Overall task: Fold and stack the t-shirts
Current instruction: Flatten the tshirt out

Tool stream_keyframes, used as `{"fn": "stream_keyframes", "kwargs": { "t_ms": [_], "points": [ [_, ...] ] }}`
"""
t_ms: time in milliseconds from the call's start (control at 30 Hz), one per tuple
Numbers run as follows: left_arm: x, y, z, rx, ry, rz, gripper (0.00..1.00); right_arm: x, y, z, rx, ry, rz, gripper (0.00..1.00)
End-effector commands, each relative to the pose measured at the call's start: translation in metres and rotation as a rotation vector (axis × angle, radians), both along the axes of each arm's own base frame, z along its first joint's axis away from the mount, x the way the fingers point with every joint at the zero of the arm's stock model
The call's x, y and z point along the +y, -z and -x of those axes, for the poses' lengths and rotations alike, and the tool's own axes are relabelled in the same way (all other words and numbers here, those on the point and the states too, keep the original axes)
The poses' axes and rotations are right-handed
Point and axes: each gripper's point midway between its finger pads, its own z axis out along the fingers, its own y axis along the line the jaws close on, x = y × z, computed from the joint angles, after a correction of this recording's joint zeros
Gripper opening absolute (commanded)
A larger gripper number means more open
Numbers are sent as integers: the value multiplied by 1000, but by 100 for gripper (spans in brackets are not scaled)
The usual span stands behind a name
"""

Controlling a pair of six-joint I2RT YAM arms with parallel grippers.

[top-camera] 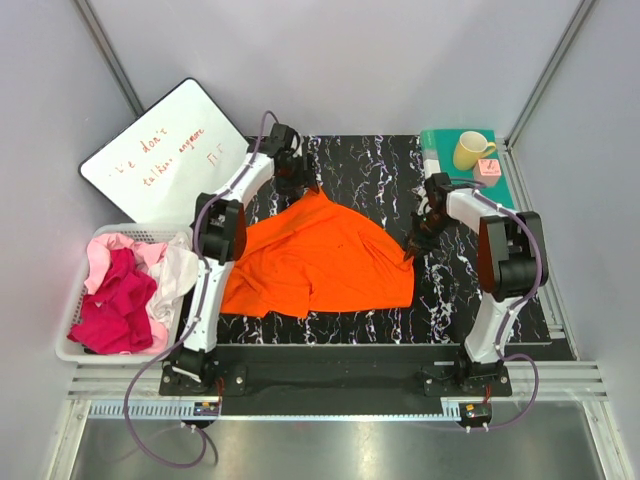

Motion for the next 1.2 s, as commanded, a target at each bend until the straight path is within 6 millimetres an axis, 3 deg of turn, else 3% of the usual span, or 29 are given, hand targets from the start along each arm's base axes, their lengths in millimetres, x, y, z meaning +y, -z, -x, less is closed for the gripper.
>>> {"fn": "stream_keyframes", "kwargs": {
  "t_ms": [0, 67, 167, 300, 433, 533, 567, 633, 667, 733, 767, 800, 967, 1000, 1067, 1100, 1167],
  "points": [
    [-18, -6, -18, -43, -15, 95, 67, 4, -27, 3, -46, -7, -40, 2],
    [-19, -5, -22, -51, -30, 103, 38, 5, -31, 5, -51, -12, -43, 2],
    [-15, -2, -26, -49, -57, 98, 0, 5, -37, 6, -57, -14, -48, 2],
    [-5, -24, -33, -102, -95, 74, 0, 6, -47, 3, -82, -22, -53, 3],
    [4, -70, -40, -198, -122, 76, 0, 8, -60, -3, -109, -24, -63, 2],
    [12, -86, -37, -228, -133, 58, 0, 8, -69, -6, -135, -25, -68, 2],
    [16, -108, -36, -274, -138, 62, 0, 8, -71, -7, -140, -21, -69, 2],
    [27, -121, -34, -310, -160, 39, 0, 10, -76, -8, -154, -27, -76, 2],
    [34, -145, -32, -355, -180, 35, 0, 10, -77, -9, -160, -28, -75, 2],
    [49, -159, -31, -383, -206, 17, 0, 10, -84, -13, -182, -29, -80, 2],
    [58, -180, -28, -421, -229, 14, 0, 11, -86, -15, -187, -28, -81, 2],
    [63, -189, -28, -440, -239, 9, 0, 11, -88, -17, -197, -31, -83, 2],
    [98, -244, -12, -534, -321, -9, 0, 10, -135, -43, -351, -35, -72, 1],
    [107, -268, -4, -583, -346, -25, 0, 8, -155, -53, -412, -31, -62, 1],
    [118, -293, 3, -637, -379, -42, 0, 6, -179, -63, -478, -28, -52, 0],
    [122, -316, 13, -681, -387, -42, 0, 6, -202, -71, -537, -28, -50, 0],
    [129, -340, 24, -723, -410, -42, 0, 5, -224, -75, -590, -28, -50, 0]
  ]
}}
